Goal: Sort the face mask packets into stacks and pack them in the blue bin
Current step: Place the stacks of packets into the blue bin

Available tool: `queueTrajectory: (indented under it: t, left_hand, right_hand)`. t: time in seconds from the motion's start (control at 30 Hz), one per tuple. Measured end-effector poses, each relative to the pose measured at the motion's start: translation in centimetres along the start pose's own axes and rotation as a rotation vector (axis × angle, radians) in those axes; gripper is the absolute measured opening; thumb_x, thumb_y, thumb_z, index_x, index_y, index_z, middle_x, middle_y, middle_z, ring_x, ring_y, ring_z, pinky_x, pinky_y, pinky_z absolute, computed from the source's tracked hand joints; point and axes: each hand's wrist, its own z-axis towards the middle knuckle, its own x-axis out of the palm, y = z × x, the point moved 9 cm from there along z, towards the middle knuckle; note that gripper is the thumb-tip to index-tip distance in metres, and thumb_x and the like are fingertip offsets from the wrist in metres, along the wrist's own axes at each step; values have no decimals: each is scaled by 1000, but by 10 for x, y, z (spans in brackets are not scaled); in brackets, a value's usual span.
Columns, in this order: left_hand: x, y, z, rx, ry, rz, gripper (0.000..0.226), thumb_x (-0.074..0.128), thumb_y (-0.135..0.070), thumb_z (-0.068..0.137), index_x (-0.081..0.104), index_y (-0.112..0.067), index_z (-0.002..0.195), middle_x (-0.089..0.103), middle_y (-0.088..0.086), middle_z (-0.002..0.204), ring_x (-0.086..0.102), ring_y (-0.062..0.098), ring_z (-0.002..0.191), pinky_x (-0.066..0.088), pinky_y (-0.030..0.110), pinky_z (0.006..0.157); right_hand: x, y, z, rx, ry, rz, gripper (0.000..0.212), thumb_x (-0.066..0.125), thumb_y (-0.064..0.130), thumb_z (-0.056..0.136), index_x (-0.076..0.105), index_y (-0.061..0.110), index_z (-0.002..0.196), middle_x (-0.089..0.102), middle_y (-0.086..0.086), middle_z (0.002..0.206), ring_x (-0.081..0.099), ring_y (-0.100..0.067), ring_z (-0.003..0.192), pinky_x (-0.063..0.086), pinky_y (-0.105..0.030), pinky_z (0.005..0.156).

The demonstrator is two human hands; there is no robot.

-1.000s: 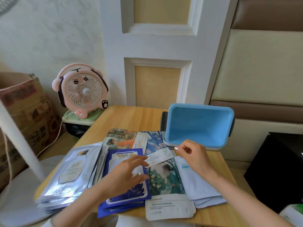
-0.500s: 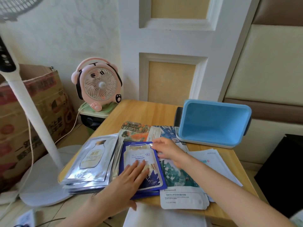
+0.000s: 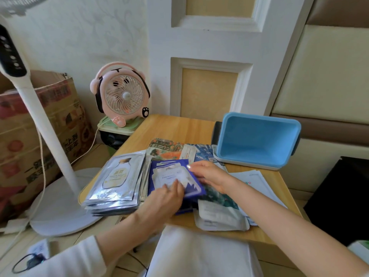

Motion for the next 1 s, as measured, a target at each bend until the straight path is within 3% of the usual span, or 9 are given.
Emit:
queueTrajectory:
  t: [0.03,0.13,0.23,0.4,0.53,0.63,0.73,0.87,1.0]
  left_hand:
    - [-11,8,2,-36,-51,-45,42,74,-15,71,60,-1,109,70,12,86,65,24,55,42,26,38]
    - [-47,48,3,-290,-282,-349,21,39,-12,97,46,-8,116,66,10,93,60,29,70,36,32,55]
    - [-75,73,-4,-418,-574,-547,20,37,-16,100,52,-3,104,64,19,79,57,38,67,35,38,54]
    - [-87,59,6,-395,-545,-386,12,55,4,86,55,-1,96,63,17,69,58,35,55,22,29,41]
    - [-82,43,-2,-248,-540,-115,49,81,8,41,63,-2,85,58,5,53,49,24,31,1,17,36]
    - [-54,25,-11,-80,-480,-134,63,86,-8,43,62,-7,101,68,4,73,61,17,46,29,21,29]
    - [-3,5,-20,34,-309,-192,63,86,-33,52,57,-20,107,69,1,108,71,14,81,55,21,52]
    - [28,10,-20,-43,-222,-339,72,86,-30,58,48,-17,117,54,8,135,59,26,116,54,35,84]
    - [32,18,-9,-151,-181,-502,59,56,-27,91,26,-19,141,11,-1,158,34,19,137,36,27,104]
  right_hand:
    - [-2,3,-3,-11,-9,12,36,61,36,89,57,8,111,64,-15,116,60,-20,95,49,-29,81]
    - [-1,4,-15,55,107,231,57,57,60,76,57,14,110,65,-5,95,61,-17,79,51,-32,69]
    - [14,8,-26,53,317,353,70,50,62,73,50,16,125,58,-10,119,55,-31,116,50,-50,90]
    - [17,9,-26,58,224,252,36,52,41,92,60,12,111,62,-9,111,55,-28,109,44,-49,99]
    - [11,-3,-16,124,129,219,12,50,18,92,58,11,97,60,-12,98,53,-26,89,46,-40,85]
    - [10,-3,-11,149,64,283,19,42,14,93,58,12,83,61,-10,84,56,-25,80,50,-37,74]
    - [7,-7,-5,207,-38,329,21,35,8,93,49,8,76,54,-12,81,53,-23,71,47,-33,62]
    - [15,-4,3,197,-47,325,21,44,19,95,56,4,102,58,-17,111,55,-25,94,48,-37,82]
    - [19,10,7,175,-31,282,40,53,33,94,53,4,121,58,-9,94,55,-20,83,48,-32,78]
